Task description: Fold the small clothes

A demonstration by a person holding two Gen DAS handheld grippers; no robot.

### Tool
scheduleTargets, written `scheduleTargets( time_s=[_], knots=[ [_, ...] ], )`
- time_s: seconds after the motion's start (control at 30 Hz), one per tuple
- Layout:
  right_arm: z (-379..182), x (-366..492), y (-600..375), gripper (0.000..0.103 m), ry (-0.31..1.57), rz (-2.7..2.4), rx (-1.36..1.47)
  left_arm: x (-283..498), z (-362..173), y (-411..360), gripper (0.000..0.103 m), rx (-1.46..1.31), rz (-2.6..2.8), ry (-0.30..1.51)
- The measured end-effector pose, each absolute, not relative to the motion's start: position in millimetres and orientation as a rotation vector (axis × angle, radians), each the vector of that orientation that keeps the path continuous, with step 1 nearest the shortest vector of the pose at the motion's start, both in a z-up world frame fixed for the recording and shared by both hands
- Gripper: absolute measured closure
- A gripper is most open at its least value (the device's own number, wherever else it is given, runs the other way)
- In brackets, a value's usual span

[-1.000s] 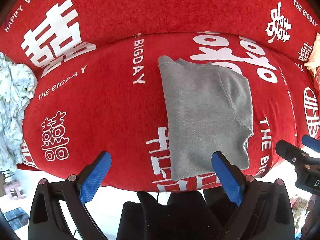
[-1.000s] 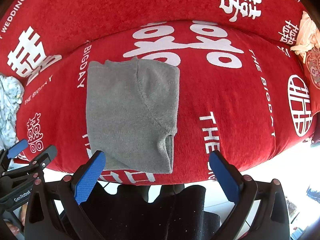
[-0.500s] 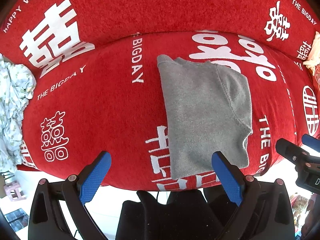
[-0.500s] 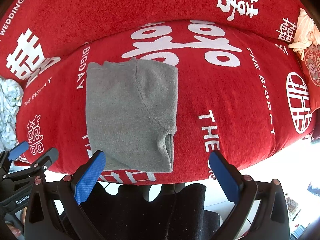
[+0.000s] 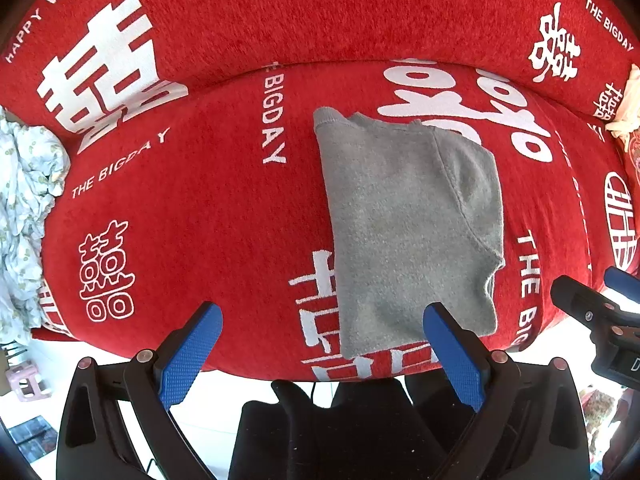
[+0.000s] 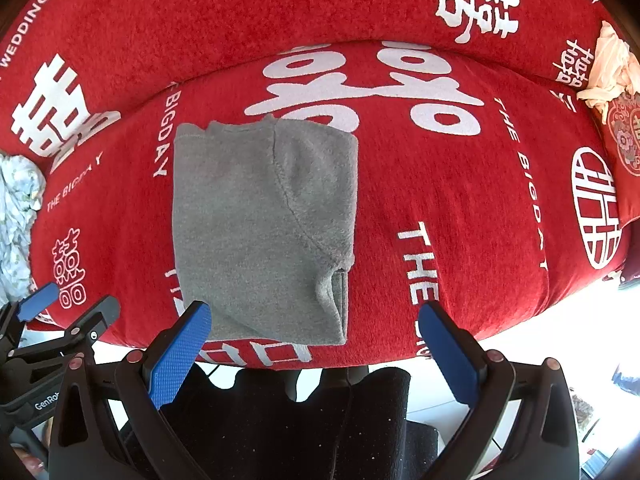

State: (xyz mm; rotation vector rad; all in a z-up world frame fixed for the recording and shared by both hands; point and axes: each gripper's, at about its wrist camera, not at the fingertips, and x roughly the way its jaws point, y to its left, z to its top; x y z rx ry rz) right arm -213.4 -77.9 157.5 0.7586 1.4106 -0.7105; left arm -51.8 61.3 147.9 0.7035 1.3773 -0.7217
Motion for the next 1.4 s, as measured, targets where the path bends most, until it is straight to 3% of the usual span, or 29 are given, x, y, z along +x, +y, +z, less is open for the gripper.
scheduleTargets(
  time_s=[1.4],
  knots=[
    [160.2,-208.6,-69.0,0.000,1.415,-0.719,0.728,-47.4,145.7,68.3,0.002,0.647,-0.710,1.391]
  ],
)
